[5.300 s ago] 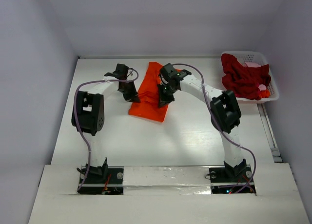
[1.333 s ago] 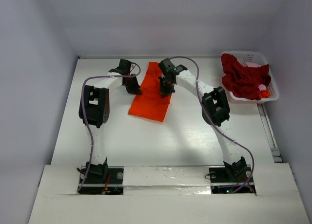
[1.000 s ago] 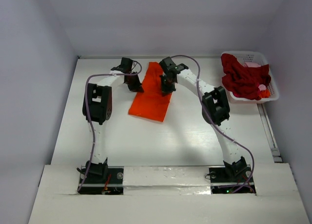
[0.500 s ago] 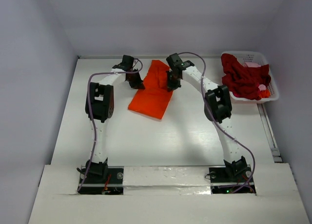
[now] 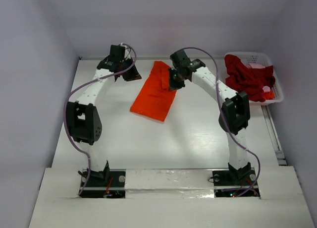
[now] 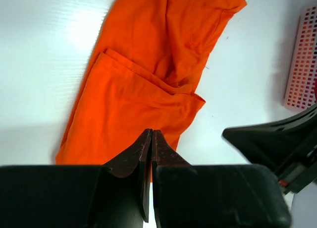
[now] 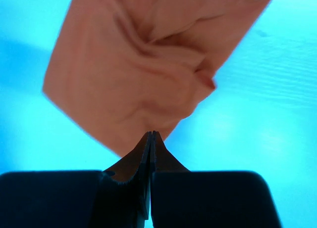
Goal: Fold and stack the t-shirts
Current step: Fold the folded rectangular tshirt in 1/3 of the way
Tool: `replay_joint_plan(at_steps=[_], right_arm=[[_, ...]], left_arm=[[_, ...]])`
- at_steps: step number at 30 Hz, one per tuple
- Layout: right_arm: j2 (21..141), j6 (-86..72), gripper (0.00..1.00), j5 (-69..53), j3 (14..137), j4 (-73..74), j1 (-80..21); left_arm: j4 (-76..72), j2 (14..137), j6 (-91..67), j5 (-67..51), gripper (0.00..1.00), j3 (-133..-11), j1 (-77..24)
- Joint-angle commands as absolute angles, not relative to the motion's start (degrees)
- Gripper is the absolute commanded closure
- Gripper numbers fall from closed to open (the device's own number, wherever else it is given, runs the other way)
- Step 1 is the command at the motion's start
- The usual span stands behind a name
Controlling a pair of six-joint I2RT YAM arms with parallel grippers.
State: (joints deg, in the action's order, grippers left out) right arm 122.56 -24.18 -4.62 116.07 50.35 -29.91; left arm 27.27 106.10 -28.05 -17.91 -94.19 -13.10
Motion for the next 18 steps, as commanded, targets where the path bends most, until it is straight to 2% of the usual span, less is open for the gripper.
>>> replay_joint_plan(at_steps=[1, 18], right_arm=[[120.15, -23.99, 1.00, -9.91, 111.90, 48.96, -32.60], [123.49, -24.52, 1.00, -11.16, 108.89, 47.20, -38.06]], left_arm=[[30.85, 105.81, -25.14, -16.79, 1.00, -91.59, -13.01], [26.98, 112.06, -23.99, -17.67, 1.00, -84.99, -13.01]])
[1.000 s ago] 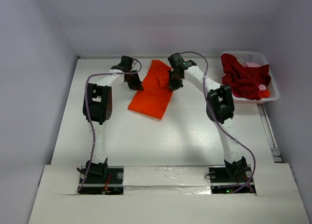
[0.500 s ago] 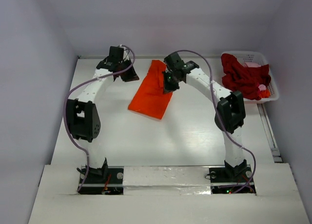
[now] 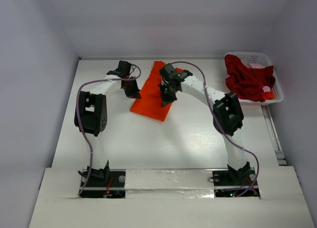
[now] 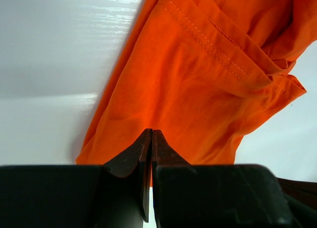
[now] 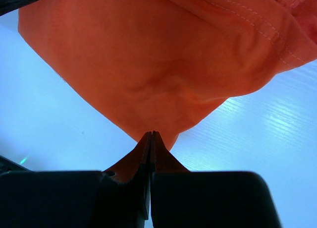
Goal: Fold and stack the t-shirts
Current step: Fold the folded rectangular tshirt in 1/3 of the way
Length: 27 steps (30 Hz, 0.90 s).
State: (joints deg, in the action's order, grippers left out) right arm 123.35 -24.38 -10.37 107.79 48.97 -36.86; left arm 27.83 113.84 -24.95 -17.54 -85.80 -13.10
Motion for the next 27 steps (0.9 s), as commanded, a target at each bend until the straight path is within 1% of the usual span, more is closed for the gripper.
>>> replay_joint_plan(at_steps=[1, 12, 21, 27], right_arm=[[123.75, -24.61, 1.00, -11.34, 108.90, 47.11, -38.06], [125.95, -26.36, 1.00, -10.28, 105.65, 44.30, -38.06], [126.56, -28.21, 1.00, -13.54, 100.46, 40.34, -38.58], [125.33, -28.13, 1.00, -14.06, 96.69, 39.11, -38.58]], left_arm=[[26.72, 111.89, -24.08, -17.75, 1.00, -84.73, -13.01], [24.97, 114.08, -24.78, -18.89, 1.00, -83.50, -13.01], [20.66, 117.41, -27.51, -20.82, 1.00, -79.55, -14.85], [20.92, 119.80, -27.42, -21.27, 1.00, -78.58, -16.08]])
